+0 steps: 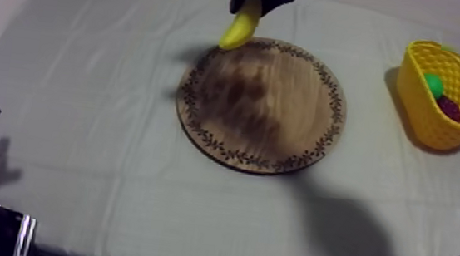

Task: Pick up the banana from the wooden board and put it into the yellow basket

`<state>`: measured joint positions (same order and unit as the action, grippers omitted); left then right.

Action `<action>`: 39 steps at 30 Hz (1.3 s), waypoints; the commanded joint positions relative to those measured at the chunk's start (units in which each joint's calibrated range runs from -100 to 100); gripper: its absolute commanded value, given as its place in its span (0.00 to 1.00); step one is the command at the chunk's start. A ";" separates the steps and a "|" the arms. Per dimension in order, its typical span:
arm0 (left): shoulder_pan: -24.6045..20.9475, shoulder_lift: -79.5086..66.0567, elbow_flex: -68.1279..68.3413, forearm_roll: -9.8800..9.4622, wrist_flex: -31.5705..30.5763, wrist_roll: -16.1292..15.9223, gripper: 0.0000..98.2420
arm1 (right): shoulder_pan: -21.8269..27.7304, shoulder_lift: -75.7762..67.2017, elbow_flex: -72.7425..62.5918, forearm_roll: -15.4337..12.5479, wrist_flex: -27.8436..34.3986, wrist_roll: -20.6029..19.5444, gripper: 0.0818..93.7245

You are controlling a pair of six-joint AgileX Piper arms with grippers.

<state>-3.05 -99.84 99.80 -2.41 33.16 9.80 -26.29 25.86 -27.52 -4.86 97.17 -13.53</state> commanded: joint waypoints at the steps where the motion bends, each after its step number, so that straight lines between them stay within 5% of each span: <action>1: -0.02 0.02 -0.02 -0.01 -0.01 -0.01 0.00 | 0.62 -2.21 3.40 0.56 -0.46 0.45 0.25; 25: -0.02 0.02 -0.02 -0.01 -0.01 -0.01 0.00 | 19.81 -18.81 30.45 6.05 -3.00 12.48 0.26; 39: -0.02 0.02 -0.02 -0.01 -0.01 -0.01 0.00 | 32.28 -20.01 34.01 10.65 -6.65 19.77 0.26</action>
<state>-3.05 -99.84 99.80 -2.41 33.16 9.80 4.54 5.74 6.41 5.64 90.78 5.63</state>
